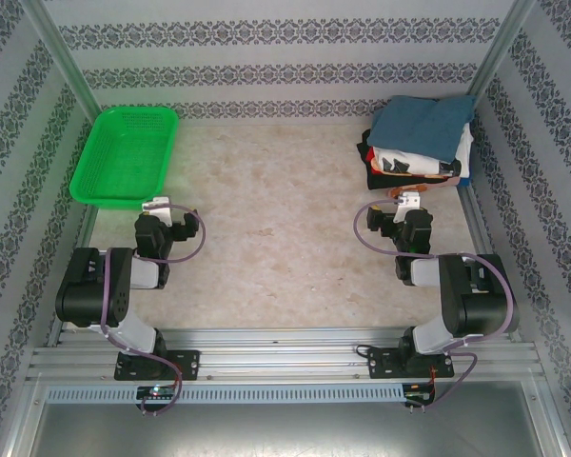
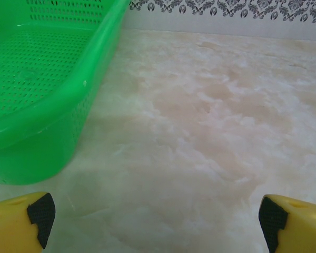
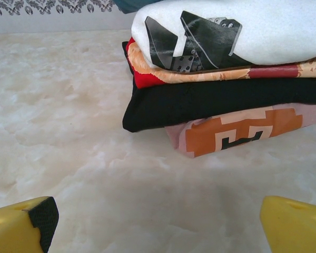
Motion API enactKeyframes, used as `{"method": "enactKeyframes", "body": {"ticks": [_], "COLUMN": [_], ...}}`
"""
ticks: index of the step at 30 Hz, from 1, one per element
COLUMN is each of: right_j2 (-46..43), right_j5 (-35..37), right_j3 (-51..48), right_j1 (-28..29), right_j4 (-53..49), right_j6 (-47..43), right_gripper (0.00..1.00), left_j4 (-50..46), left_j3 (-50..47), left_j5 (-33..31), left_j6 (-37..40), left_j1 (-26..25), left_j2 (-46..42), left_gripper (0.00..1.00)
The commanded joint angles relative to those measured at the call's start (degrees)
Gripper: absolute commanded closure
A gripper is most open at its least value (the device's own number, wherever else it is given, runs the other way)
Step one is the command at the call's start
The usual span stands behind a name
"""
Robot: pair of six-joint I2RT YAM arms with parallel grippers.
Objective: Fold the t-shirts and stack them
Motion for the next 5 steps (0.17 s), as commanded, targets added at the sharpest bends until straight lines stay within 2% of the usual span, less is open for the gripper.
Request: {"method": "enactKeyframes", "body": {"ticks": [1,5], "right_j2": [0.09,-0.42], "right_j5": [-1.22,-2.34], "right_j3": [1.05,0.62], "right_j1": [0.34,-0.39], "right_j4": [0.90,0.95], "right_j6": [-1.04,-0.55], "right_gripper": [0.02,0.02], "left_j4": [-0.75,-0.62], "left_j3": [0.02,-0.07], "left_j5": [0.63,0.75], "left_j6": [0.95,0.89], "left_j1": [0.01,0.00], "left_j2": [-0.50,-0.47], "left_gripper": [0.00,0.00]}}
